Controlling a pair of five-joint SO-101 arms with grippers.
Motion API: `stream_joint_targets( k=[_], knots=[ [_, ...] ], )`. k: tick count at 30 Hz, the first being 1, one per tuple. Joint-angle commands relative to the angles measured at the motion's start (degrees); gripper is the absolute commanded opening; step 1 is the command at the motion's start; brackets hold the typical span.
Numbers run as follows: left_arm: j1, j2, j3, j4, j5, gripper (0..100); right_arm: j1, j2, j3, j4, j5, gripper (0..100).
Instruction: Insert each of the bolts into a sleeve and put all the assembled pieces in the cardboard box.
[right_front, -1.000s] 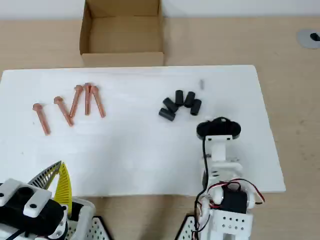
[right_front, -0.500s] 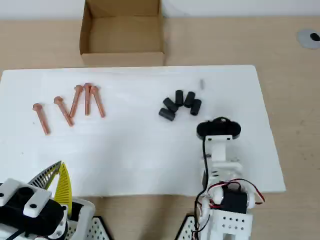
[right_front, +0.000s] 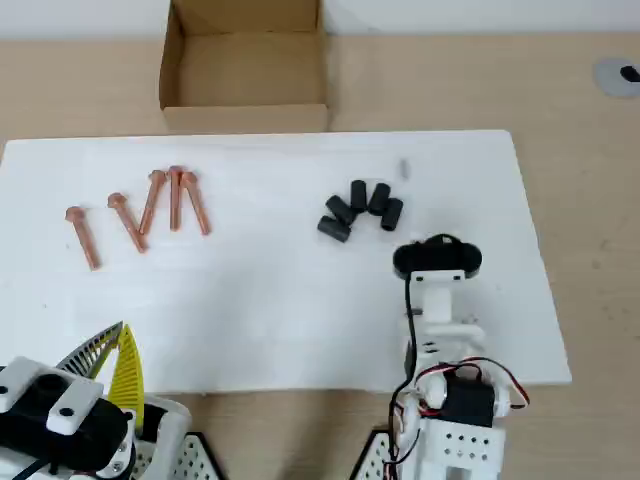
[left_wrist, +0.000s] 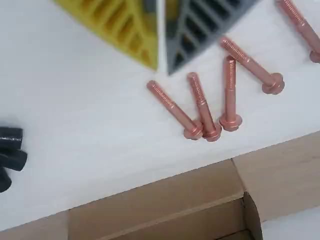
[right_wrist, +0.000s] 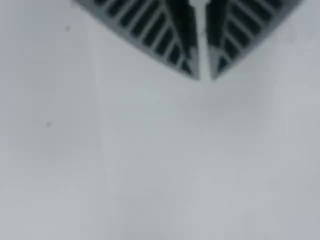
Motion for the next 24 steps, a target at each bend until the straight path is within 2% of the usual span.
stream_joint_targets(
  k=[1,24],
  knots=[
    [-0.44,-0.22,-0.09,0.18,-0.44,1,0.57,-5.14,0.04,-1.23,0.62,1.2],
    [-0.35,-0.13,0.0,0.18,-0.53,1,0.57,-5.14,0.22,-2.11,0.35,1.1]
  ],
)
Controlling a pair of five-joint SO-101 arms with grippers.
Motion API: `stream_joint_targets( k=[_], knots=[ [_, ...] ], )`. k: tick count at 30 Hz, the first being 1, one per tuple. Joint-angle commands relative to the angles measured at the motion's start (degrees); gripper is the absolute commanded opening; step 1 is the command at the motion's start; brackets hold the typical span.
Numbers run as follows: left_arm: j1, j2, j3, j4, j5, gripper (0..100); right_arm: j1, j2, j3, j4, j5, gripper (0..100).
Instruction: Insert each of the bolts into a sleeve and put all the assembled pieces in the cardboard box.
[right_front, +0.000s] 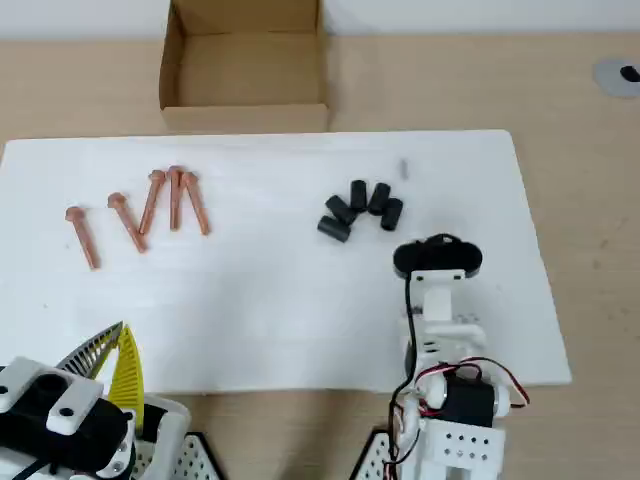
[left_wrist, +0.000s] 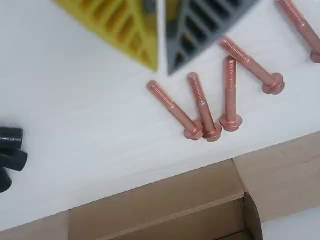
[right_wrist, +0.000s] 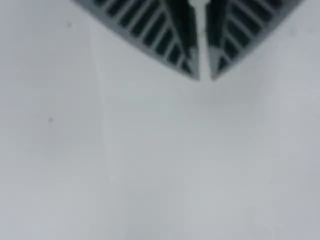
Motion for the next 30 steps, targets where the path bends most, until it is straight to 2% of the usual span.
stream_joint_targets(
  k=[1,6,9,12,17,21,23,27,30],
  knots=[
    [-0.35,-0.13,0.18,0.18,-0.53,1,0.66,-5.14,0.31,-2.11,0.35,1.1],
    [-0.79,0.13,6.33,-0.79,-4.57,1,0.92,-5.14,0.13,-3.96,0.53,1.0],
    [-2.81,1.45,8.79,-7.74,-0.18,1,1.01,-4.88,-1.27,-5.63,0.35,1.0],
    [-10.73,7.78,9.05,-15.3,6.24,1,1.01,-4.53,-4.97,-5.89,0.35,1.0],
    [-24.53,25.71,6.15,-23.21,9.14,1,1.01,-4.44,-11.38,-5.54,0.35,1.0],
    [-38.15,42.07,2.02,-21.19,19.96,1,0.66,-4.44,-15.96,-5.45,0.26,1.0],
    [-41.58,50.77,1.14,-20.22,21.89,1,0.66,-3.47,-18.77,-5.27,0.26,1.0],
    [-44.84,63.16,-2.2,-19.69,21.1,1,0.66,5.32,-24.92,-5.45,0.18,1.0],
    [-44.92,68.97,-5.01,-19.69,14.59,1,0.66,16.31,-32.66,-6.15,-2.11,1.0]
  ],
)
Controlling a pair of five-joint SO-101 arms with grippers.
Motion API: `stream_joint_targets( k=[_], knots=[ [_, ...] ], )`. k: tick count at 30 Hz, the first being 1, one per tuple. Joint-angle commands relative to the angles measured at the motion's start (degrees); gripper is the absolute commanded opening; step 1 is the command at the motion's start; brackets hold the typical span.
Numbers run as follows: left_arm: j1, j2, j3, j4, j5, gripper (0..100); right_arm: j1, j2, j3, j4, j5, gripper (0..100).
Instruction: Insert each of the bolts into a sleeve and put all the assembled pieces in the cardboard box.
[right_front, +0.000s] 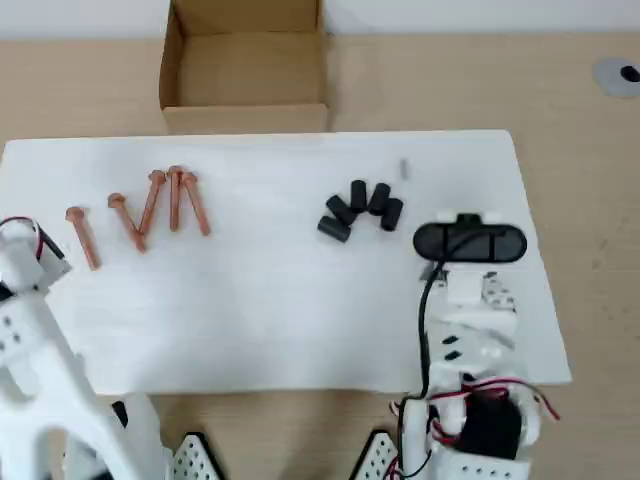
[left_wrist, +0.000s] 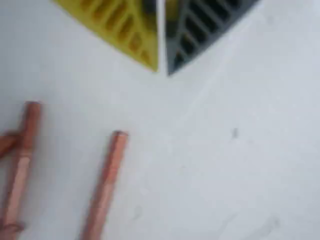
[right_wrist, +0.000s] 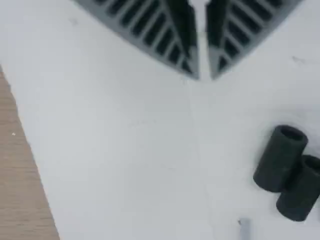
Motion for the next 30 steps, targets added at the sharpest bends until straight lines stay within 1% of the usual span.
stream_joint_targets(
  k=[1,4,7,10,13,17,18,20,25,30],
  knots=[
    [-0.79,6.37,-4.75,0.18,-6.15,1,0.57,12.88,-11.74,-1.67,-2.55,1.0],
    [-0.35,10.24,-4.04,0.18,-8.88,1,0.48,25.36,-21.32,-1.49,-4.84,1.0],
    [-0.09,14.02,-2.2,0.09,-8.88,1,0.48,35.91,-29.05,-1.23,-6.59,1.0],
    [-0.35,17.98,-2.02,-0.26,-8.88,1,0.48,41.98,-34.24,-1.23,-7.82,1.0],
    [-0.44,21.32,-3.96,-0.35,-7.12,2,0.48,43.82,-35.65,-1.49,-7.65,1.1],
    [-0.18,25.19,-7.74,-0.97,-4.48,16,0.48,43.91,-35.03,-1.32,-7.56,1.2],
    [-0.09,26.15,-8.62,-2.11,-3.96,18,0.48,43.91,-34.95,-1.23,-7.56,1.2],
    [-0.18,27.91,-10.37,-4.31,-3.69,18,0.48,43.91,-34.33,-1.23,-7.56,1.2],
    [-0.09,32.92,-14.33,-6.68,-3.96,18,0.48,43.91,-32.57,-1.23,-7.56,1.1],
    [0.0,39.52,-17.23,-8.18,-7.65,18,0.48,43.91,-31.96,-1.23,-7.47,1.1]
  ],
)
